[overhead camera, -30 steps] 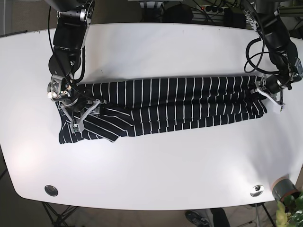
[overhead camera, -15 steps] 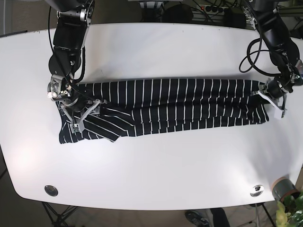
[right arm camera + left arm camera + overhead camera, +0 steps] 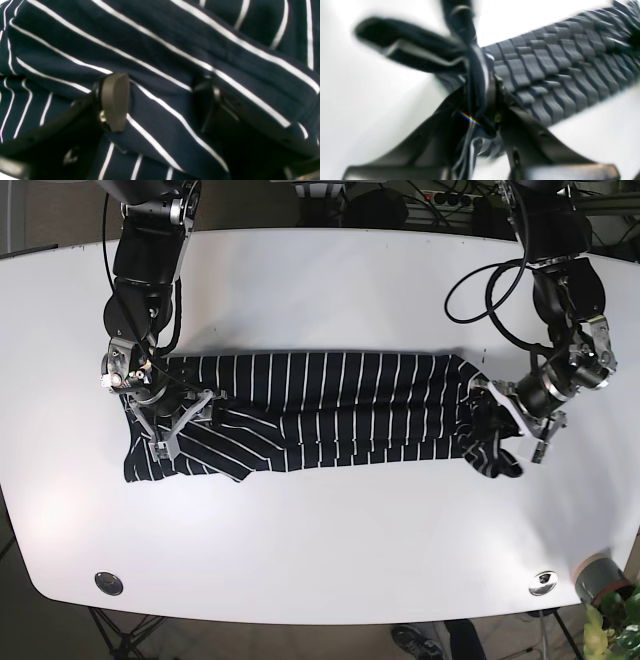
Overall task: Fold the T-shirt properly
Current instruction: 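Fold the shirt end with the left gripper toward the right gripper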
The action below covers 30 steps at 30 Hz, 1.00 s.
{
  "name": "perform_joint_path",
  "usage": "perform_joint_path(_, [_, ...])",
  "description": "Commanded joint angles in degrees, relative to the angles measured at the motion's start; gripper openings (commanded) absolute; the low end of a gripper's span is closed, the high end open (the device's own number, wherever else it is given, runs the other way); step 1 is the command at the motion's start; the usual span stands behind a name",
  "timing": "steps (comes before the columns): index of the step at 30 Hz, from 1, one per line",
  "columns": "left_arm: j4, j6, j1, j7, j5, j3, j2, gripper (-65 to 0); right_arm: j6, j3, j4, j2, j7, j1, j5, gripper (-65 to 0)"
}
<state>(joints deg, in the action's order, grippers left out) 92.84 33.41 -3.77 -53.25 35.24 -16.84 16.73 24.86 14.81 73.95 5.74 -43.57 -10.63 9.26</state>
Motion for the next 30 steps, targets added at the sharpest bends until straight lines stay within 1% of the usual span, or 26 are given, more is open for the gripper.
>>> perform_joint_path(1, [1.27, -2.51, -1.02, 1.17, 0.76, 2.56, -0.78, -63.5, 0.15, -0.08, 0.55, 0.28, -1.04, -0.93, 0.19, -27.1])
perform_joint_path(4, [1.45, -5.06, -1.2, 1.17, 0.76, 6.07, -2.18, -63.3, 0.15, -0.08, 0.55, 0.28, -1.04, -0.84, 0.46, -27.1])
perform_joint_path(6, [1.1, -6.55, -3.22, 1.17, 0.76, 8.88, -4.03, -63.3, 0.15, 0.01, 0.46, 0.55, -1.04, -0.84, 2.04, -27.1])
perform_joint_path(9, [-0.57, -7.43, -4.98, 1.17, -0.56, 11.61, -5.61, -63.2, 0.15, 0.01, 0.46, 0.64, -1.04, -0.84, 3.71, -27.1])
perform_joint_path(12, [-2.24, -7.43, -5.68, 1.17, -3.2, 13.28, -7.11, -63.2, 0.06, -0.17, 0.46, 0.64, -1.13, -0.84, 4.5, -27.1])
perform_joint_path(15, [-3.47, -7.43, -7.0, 1.17, -5.66, 13.63, -9.92, -63.1, 0.06, -0.17, 0.29, 0.64, -1.13, -1.01, 4.5, -27.1])
perform_joint_path(19, [-4.35, -7.43, -7.88, 1.17, -8.04, 13.72, -12.2, -62.9, -0.12, -0.26, 0.46, 0.55, -1.13, -1.1, 4.59, -27.1])
perform_joint_path(22, [-5.5, -7.43, -8.41, 1.17, -9.18, 15.3, -12.91, -62.9, -0.29, -0.26, 0.29, 0.46, -1.13, -1.28, 4.59, -27.1])
perform_joint_path(30, [-6.55, -7.61, -10.34, 1.17, -9.09, 20.05, -12.91, -62.6, -0.29, -0.35, 0.29, 0.37, -1.13, -1.28, 4.68, -27.1])
